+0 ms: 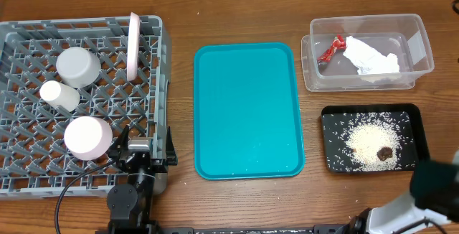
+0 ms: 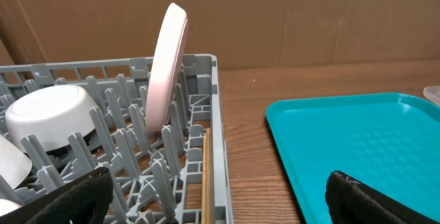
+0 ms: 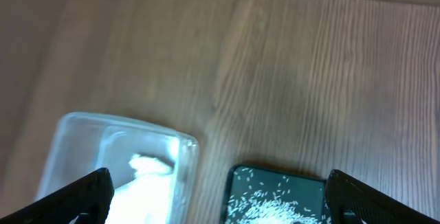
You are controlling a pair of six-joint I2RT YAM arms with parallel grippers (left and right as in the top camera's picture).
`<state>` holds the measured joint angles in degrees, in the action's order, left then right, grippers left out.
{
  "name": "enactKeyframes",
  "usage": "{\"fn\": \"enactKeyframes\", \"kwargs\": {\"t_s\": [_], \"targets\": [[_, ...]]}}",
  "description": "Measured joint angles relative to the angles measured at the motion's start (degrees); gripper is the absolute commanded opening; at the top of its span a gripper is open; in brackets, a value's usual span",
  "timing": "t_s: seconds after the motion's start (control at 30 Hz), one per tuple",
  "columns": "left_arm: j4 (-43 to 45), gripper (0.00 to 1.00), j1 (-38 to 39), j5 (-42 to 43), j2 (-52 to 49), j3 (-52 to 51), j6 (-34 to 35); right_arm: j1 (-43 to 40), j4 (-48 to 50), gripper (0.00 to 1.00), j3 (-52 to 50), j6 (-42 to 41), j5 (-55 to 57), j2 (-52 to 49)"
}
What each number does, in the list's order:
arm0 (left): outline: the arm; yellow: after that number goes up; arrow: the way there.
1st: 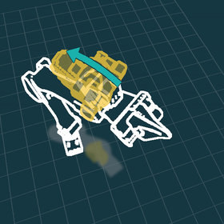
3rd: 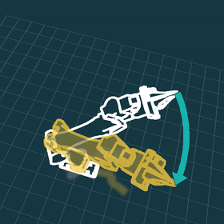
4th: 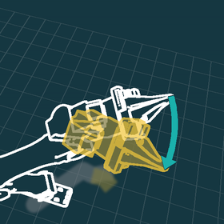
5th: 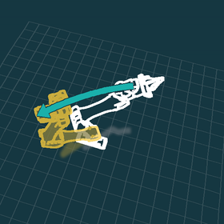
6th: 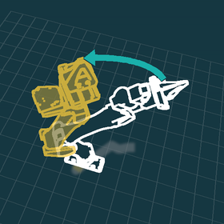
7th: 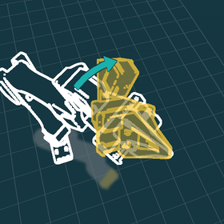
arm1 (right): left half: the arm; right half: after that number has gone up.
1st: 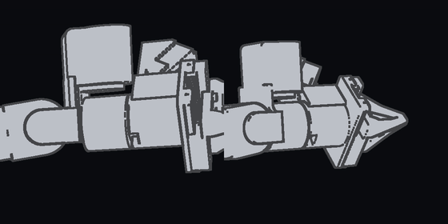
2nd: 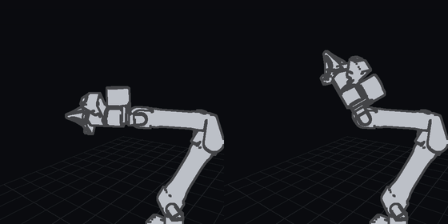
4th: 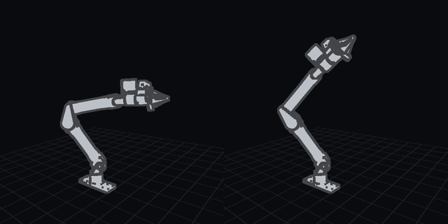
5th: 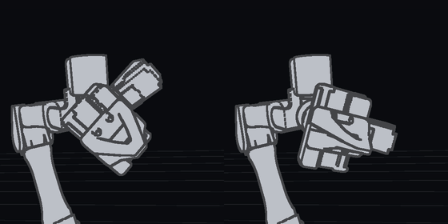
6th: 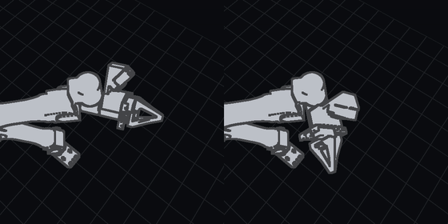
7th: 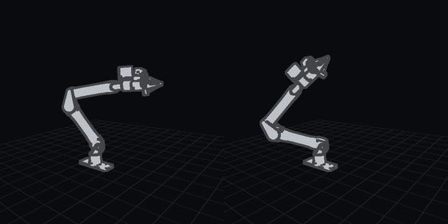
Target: Sort waste into correct bins and load items into the dishwasher
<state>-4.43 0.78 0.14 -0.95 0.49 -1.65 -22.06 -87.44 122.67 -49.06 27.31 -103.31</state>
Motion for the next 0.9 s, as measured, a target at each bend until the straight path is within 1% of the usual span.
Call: {"fn": "enactKeyframes", "kwargs": {"t_s": [0.23,0.37,0.47,0.63,0.77,0.9], "targets": [[0.00,1.00,0.00,0.00,0.00,0.00,0.00,0.72,2.51,1.00,0.00,-0.02,-1.88,8.31],[0.02,1.00,0.00,0.00,0.00,0.00,0.00,2.75,6.99,1.00,-0.48,-0.04,-3.76,12.37],[0.00,1.00,0.00,0.00,0.00,0.00,0.00,6.38,13.05,1.00,-4.09,0.37,-4.61,17.16],[0.00,1.00,0.00,0.00,0.02,0.00,-0.02,13.16,25.81,1.00,-17.07,2.91,-5.38,28.35],[0.00,1.00,0.00,0.00,0.04,0.00,0.00,16.83,38.16,1.00,-34.12,4.31,-6.36,38.91],[-0.07,1.00,0.00,-0.02,0.04,0.00,-0.02,17.40,49.53,1.00,-51.76,4.83,-9.62,47.87]]}}
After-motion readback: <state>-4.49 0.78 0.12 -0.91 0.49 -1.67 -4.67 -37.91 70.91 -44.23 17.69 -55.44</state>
